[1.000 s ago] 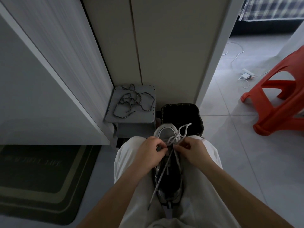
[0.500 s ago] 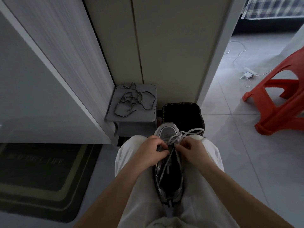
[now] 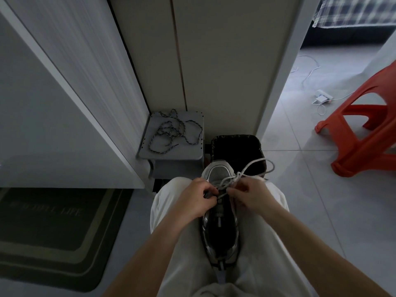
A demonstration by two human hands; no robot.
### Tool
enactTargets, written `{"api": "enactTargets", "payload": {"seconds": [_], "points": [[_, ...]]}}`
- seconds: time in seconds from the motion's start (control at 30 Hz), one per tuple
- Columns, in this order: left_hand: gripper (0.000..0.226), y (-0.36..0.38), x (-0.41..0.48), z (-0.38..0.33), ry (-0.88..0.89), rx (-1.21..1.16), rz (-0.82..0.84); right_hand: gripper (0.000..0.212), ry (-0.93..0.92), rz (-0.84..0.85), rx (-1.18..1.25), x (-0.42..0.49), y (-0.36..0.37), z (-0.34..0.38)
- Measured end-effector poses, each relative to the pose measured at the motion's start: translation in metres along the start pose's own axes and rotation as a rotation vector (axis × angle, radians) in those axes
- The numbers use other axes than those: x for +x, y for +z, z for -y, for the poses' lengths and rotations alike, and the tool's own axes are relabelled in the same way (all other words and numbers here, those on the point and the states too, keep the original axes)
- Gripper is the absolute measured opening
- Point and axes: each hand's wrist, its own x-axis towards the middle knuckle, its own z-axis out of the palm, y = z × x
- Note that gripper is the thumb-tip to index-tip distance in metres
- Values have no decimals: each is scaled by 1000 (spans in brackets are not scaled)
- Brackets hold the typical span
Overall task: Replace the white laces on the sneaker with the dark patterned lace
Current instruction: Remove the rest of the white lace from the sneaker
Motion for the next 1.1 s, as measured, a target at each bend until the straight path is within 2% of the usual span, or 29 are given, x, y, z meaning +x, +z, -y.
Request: {"api": "enactTargets", "payload": {"seconds": [0.07, 0.17, 0.3, 0.5, 0.6, 0.7, 0.87, 1.0, 1.1], "points": [[13, 0, -1, 0, 3, 1, 6, 15, -39, -72, -70, 0, 12, -2], [14, 0, -2, 0, 6, -17, 10, 20, -47, -185, -134, 4, 13, -6], [14, 0, -3, -1, 13, -30, -4, 20, 179, -206, 578, 9, -5, -11], [16, 1, -5, -1, -24, -60, -42, 35, 244, -315, 793, 6, 11, -16], [19, 5, -5, 1, -70, -101, -73, 37, 335, -296, 978, 12, 19, -13], [23, 7, -3, 3, -113, -189, -54, 36, 323, -282, 1109, 17, 25, -15], [24, 5, 1, 4, -133, -245, -14, 52, 268, -253, 1228, 17, 32, -22], [22, 3, 2, 6, -130, -242, -13, 33, 257, -284, 1234, 21, 34, -22], [23, 2, 1, 7, -148, -261, -12, 19, 200, -117, 955, 18, 20, -23]]}}
